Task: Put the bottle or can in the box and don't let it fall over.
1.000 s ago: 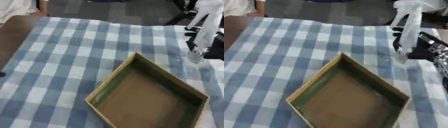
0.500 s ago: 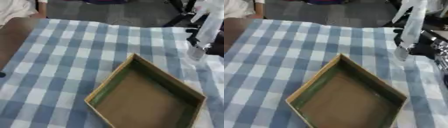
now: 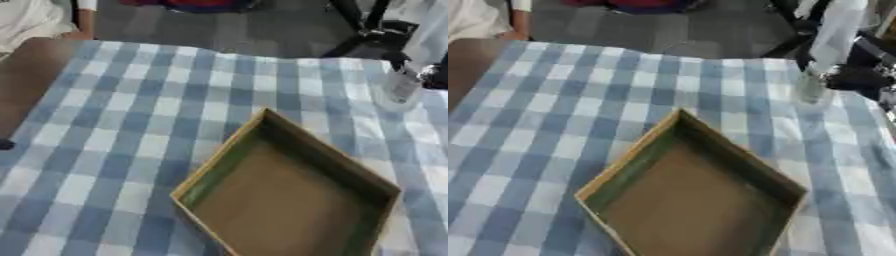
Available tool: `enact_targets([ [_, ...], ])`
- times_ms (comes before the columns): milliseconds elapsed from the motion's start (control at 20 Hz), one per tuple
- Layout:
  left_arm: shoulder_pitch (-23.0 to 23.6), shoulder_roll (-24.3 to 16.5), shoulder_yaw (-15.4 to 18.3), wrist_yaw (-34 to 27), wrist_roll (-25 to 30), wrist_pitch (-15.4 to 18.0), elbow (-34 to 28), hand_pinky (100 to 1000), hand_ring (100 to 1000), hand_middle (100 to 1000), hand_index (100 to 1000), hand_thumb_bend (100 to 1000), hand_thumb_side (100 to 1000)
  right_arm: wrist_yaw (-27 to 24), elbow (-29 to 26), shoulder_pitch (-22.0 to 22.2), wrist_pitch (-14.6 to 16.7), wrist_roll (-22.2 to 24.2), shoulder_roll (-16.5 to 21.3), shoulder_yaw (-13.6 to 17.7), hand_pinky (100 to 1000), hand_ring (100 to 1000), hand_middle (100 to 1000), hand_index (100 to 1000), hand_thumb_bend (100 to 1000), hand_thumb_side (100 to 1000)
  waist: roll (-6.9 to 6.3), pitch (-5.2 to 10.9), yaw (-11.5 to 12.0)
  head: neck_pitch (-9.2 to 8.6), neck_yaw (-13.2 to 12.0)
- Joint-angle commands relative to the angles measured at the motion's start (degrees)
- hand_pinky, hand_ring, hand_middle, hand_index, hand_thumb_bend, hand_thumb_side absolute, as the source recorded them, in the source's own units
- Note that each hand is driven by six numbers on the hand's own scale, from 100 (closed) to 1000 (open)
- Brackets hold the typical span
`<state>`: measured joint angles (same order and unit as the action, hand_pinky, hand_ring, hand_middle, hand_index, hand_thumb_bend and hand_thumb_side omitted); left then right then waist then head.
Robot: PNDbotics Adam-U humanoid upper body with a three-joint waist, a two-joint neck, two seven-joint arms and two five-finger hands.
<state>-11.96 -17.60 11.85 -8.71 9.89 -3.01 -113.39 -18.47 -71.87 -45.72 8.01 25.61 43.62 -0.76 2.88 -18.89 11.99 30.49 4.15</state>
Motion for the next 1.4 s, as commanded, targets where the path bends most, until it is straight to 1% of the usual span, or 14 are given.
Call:
enact_targets([
  [50, 0.11, -1.49, 0.57, -0.58, -0.41, -0.12, -1.0, 1000, 637, 854, 923, 100, 717, -1.24, -2.32, -1.33, -1.99, -0.72, 2.26, 0.18, 887, 1000, 1000, 169, 100, 254, -0.15, 2.11, -0.28, 0.78, -0.22],
  [200, 0.5, -1.65, 0.7, -0.78, -0.68, -0.28, -0.93, 1000, 637, 854, 922, 100, 716, -1.7, -3.7, -1.54, -4.16, -1.39, 1.79, -0.31, 886, 1000, 1000, 169, 100, 250, -0.12, 3.14, -0.79, 1.71, -0.66],
  [250, 0.65, -1.72, 0.75, -0.84, -0.77, -0.33, -0.89, 1000, 637, 854, 922, 100, 724, -1.68, -4.25, -1.52, -4.93, -1.62, 1.6, -0.53, 886, 1000, 1000, 169, 100, 236, -0.11, 3.51, -0.98, 2.0, -0.86],
  [450, 1.37, -1.94, 1.14, -1.01, -1.33, -0.58, -0.69, 1000, 637, 854, 923, 100, 714, -1.11, -6.71, -1.18, -8.84, -2.79, 0.4, -1.41, 882, 1000, 1000, 168, 100, 252, -0.12, 5.03, -1.91, 3.15, -1.55],
  [750, 2.38, -2.08, 2.18, -0.96, -3.02, -1.0, -0.18, 1000, 637, 854, 924, 100, 715, -1.3, -10.17, -1.12, -15.36, -4.71, -3.13, -2.23, 875, 1000, 1000, 162, 100, 292, -0.36, 6.7, -3.58, 5.3, -2.87],
  [900, 2.64, -2.13, 2.59, -1.0, -3.95, -1.19, 0.0, 1000, 637, 853, 924, 100, 715, -1.02, -11.56, -1.22, -18.31, -6.19, -5.19, -2.5, 871, 1000, 1000, 161, 100, 300, -0.43, 7.19, -4.09, 6.24, -3.3],
  [1000, 2.72, -2.14, 2.84, -0.99, -4.46, -1.3, 0.17, 1000, 637, 853, 924, 100, 715, -0.35, -12.46, -1.16, -20.04, -7.45, -6.48, -2.63, 869, 1000, 1000, 160, 100, 306, -0.45, 7.37, -4.24, 6.46, -3.4],
  [1150, 2.78, -2.02, 3.33, -0.9, -5.34, -1.48, 0.58, 1000, 637, 853, 924, 100, 717, 0.17, -14.55, -0.57, -22.19, -9.34, -8.49, -2.97, 866, 1000, 1000, 159, 100, 316, -0.47, 7.26, -4.33, 6.34, -3.53],
  [1400, 2.87, -1.87, 3.93, -0.82, -6.11, -1.59, 1.28, 1000, 636, 853, 925, 100, 719, -0.69, -19.55, 1.18, -24.87, -11.79, -10.75, -4.38, 863, 1000, 1000, 161, 100, 323, -0.47, 6.98, -4.32, 5.83, -3.66],
])
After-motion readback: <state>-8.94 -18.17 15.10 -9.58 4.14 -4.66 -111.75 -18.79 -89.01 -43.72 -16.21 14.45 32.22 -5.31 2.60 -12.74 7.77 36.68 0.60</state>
